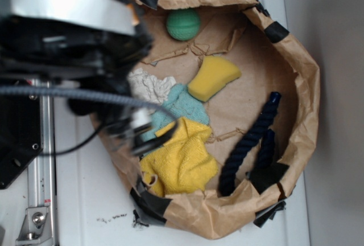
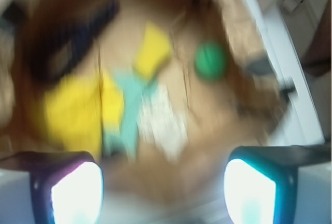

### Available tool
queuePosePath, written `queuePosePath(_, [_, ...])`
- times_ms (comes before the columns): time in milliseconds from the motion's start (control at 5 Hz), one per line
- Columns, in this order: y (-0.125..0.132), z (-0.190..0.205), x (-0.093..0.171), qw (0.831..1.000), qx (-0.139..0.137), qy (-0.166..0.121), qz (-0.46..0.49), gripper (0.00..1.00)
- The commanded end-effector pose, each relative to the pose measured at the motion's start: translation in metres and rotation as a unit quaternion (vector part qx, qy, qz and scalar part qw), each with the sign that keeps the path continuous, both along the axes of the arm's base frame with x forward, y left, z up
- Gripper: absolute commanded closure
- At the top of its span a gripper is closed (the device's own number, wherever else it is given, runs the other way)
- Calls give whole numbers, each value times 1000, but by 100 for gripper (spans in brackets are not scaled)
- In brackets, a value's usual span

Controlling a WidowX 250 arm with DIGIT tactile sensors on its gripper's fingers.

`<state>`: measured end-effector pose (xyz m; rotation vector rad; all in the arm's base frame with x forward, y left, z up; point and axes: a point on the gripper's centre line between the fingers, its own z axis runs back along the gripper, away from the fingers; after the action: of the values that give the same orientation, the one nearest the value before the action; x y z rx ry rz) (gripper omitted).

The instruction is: Grab the green sponge.

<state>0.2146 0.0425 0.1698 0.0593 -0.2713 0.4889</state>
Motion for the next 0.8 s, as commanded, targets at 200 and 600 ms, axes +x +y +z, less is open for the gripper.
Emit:
queuePosePath(200, [26, -91, 84, 977, 7, 0, 214, 0])
queuePosePath(600, [28, -123, 68, 977, 31, 48, 206, 100])
